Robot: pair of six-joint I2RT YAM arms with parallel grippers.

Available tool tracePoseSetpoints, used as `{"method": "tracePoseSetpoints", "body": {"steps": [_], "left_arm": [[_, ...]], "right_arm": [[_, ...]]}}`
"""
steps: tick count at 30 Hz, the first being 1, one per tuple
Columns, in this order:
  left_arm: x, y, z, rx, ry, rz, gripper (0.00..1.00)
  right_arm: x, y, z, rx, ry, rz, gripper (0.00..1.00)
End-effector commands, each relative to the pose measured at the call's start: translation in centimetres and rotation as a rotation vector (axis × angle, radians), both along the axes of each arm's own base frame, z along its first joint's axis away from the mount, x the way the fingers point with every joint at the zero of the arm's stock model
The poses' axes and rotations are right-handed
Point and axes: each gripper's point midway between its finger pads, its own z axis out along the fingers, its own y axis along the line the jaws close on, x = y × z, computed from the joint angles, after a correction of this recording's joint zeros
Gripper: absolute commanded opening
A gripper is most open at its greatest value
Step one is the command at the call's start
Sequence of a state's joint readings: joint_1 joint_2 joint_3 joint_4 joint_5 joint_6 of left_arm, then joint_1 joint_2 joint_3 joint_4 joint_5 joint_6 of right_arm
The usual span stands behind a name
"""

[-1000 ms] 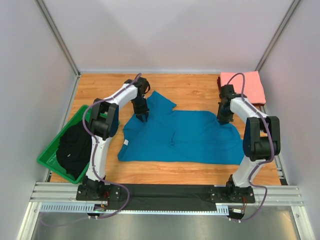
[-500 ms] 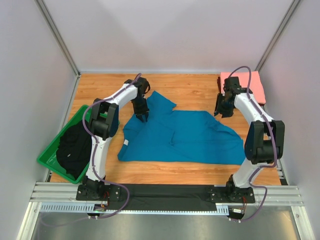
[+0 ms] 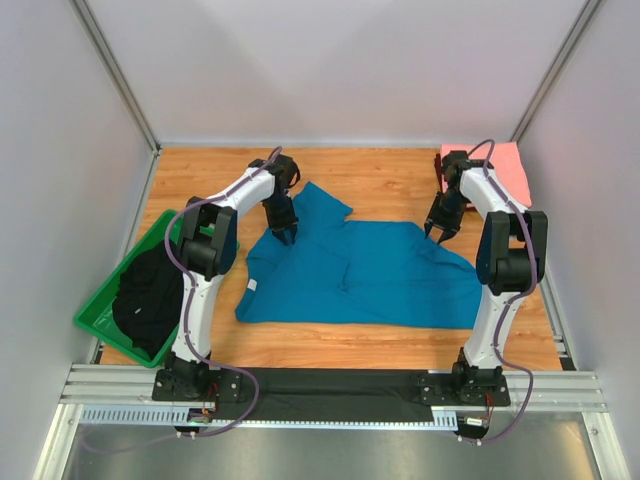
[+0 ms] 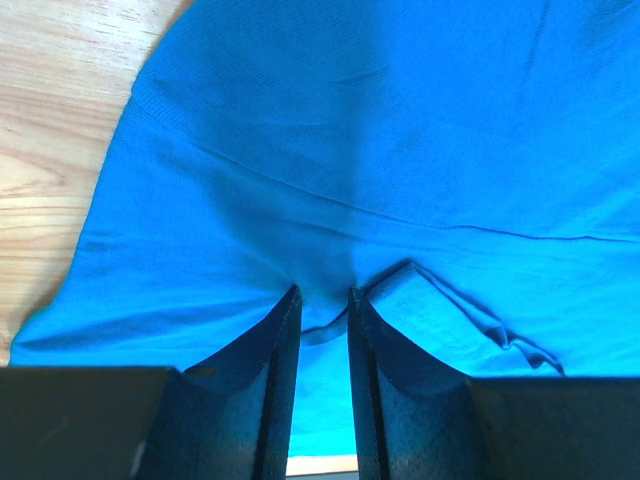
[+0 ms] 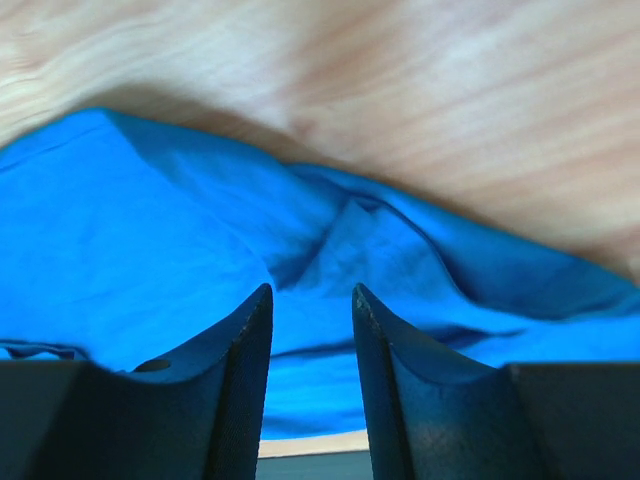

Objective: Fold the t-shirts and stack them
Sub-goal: Fold the tshirt

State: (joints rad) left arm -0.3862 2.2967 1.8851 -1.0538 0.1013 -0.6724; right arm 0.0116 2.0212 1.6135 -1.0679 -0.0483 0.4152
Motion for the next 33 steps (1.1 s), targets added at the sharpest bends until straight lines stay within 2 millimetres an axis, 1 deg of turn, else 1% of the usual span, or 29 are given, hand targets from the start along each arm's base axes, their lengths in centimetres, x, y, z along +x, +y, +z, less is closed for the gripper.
{"method": "tracePoseSetpoints", "body": {"steps": [1, 2, 3, 4, 6, 11, 12, 25, 31, 33], "left_arm": [[0.4, -0.5, 1.8, -0.034, -0.044, 0.003, 0.33], [0.4, -0.5, 1.8, -0.033, -0.043, 0.002, 0.32], [0.3, -0.4, 1.8, -0.029, -0.043, 0.001, 0.32], [0.2, -0.4, 1.7, -0.029, -0.038, -0.001, 0.32], [0.1, -0.3, 1.7, -0.025, -0.037, -0.002, 0.32], [-0.3, -0.1, 1.5, -0.021, -0.032, -0.005, 0.32], [-0.2, -0.1, 1.6, -0.022, -0.035, -0.005, 0.32], [-0.3, -0.2, 1.3, -0.023, -0.028, -0.007, 0.32], [-0.4, -0.2, 1.4, -0.022, -0.027, -0.008, 0.32], [-0.4, -0.1, 1.3, -0.02, -0.026, -0.008, 0.32]], "right_arm": [[-0.7, -1.5, 2.1, -0.095, 0.036, -0.178, 0.4], [-0.9, -1.8, 2.0, -0.113, 0.056, -0.213, 0.4], [-1.5, -2.0, 2.0, -0.132, 0.088, -0.234, 0.4], [-1.4, -2.3, 2.1, -0.151, 0.09, -0.252, 0.4], [-1.7, -2.4, 1.7, -0.162, 0.112, -0.303, 0.4], [-1.0, -2.2, 1.0, -0.175, 0.11, -0.376, 0.4], [-1.0, -2.2, 0.5, -0.179, 0.124, -0.393, 0.4], [0.0, -1.7, -2.4, -0.179, 0.142, -0.436, 0.39], [0.6, -1.8, -2.8, -0.18, 0.125, -0.445, 0.37], [0.5, -1.9, -3.0, -0.187, 0.138, -0.444, 0.36]]}}
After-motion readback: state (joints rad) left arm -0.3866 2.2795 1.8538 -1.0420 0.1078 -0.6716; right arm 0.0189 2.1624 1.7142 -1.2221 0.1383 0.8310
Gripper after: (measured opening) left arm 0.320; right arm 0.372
